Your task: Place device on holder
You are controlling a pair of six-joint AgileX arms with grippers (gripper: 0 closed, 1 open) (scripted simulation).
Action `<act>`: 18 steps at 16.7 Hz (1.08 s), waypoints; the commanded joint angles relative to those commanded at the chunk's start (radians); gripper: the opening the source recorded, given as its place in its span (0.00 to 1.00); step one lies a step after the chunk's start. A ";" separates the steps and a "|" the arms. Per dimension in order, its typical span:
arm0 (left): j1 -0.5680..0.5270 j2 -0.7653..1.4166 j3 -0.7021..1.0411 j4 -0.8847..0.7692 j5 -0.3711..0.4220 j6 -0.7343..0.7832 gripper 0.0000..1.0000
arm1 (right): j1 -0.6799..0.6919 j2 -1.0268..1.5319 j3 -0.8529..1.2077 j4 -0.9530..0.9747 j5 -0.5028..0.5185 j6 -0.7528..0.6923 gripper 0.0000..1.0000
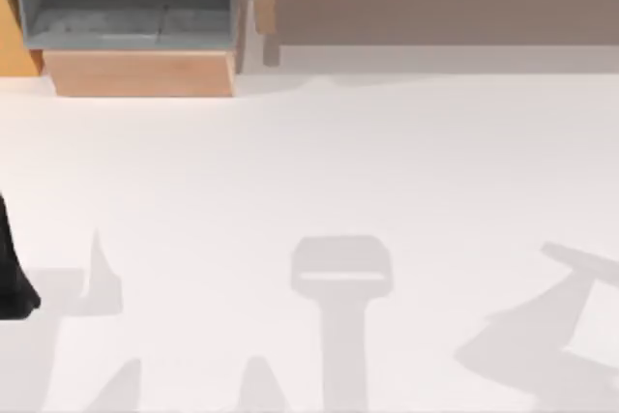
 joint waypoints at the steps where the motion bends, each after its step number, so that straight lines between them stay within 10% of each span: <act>1: 0.000 0.000 0.000 0.000 0.000 0.000 1.00 | 0.003 0.026 0.001 0.020 -0.003 0.002 0.00; 11: 0.000 0.000 0.000 0.000 0.000 0.000 1.00 | 0.016 0.163 0.030 0.084 0.010 -0.022 0.00; 18: 0.000 0.000 0.000 0.000 0.000 0.000 1.00 | 0.016 0.163 0.030 0.084 0.010 -0.022 0.53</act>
